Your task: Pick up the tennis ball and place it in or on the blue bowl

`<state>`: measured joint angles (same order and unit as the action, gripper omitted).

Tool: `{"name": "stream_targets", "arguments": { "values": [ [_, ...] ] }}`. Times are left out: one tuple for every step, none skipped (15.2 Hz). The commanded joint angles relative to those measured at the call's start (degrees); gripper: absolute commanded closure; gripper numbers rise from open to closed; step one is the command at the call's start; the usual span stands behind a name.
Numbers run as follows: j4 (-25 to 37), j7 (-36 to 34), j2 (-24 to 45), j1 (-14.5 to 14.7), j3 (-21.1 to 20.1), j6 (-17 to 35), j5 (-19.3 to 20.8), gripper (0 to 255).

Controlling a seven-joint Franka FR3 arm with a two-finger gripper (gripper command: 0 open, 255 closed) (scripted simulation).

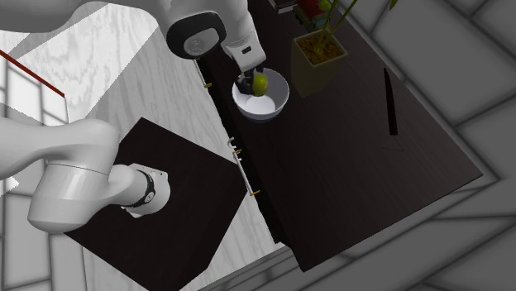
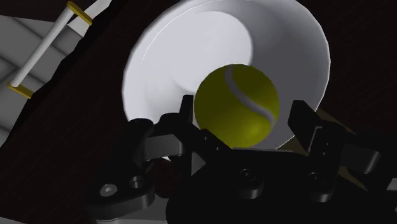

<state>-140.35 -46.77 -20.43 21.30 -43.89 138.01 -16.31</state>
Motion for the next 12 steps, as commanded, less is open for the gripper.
{"name": "stream_targets", "arguments": {
  "values": [
    [0.00, 0.00, 0.00, 0.00, 0.00, 0.01, 0.00, 0],
    [0.00, 0.00, 0.00, 0.00, 0.00, 0.01, 0.00, 0],
    [0.00, 0.00, 0.00, 0.00, 0.00, 0.01, 0.00, 0],
    [0.00, 0.00, 0.00, 0.00, 0.00, 0.01, 0.00, 0],
    [0.00, 0.00, 0.00, 0.00, 0.00, 0.01, 0.00, 0],
    [0.60, 0.63, -1.75, 0.69, 1.08, -2.25, -0.78, 0],
    [1.27, 1.14, -3.37, 1.28, 2.10, -4.50, -1.37, 0],
    [2.02, 1.54, -4.88, 1.79, 3.08, -6.71, -1.81, 0],
    [2.66, 1.81, -5.98, 2.14, 3.83, -8.44, -2.06, 0],
    [2.66, 1.79, -5.97, 2.17, 3.85, -8.44, -2.04, 0],
    [2.66, 1.79, -5.97, 2.17, 3.86, -8.44, -2.04, 0],
    [2.66, 1.79, -5.97, 2.17, 3.86, -8.44, -2.04, 0]
  ]
}}
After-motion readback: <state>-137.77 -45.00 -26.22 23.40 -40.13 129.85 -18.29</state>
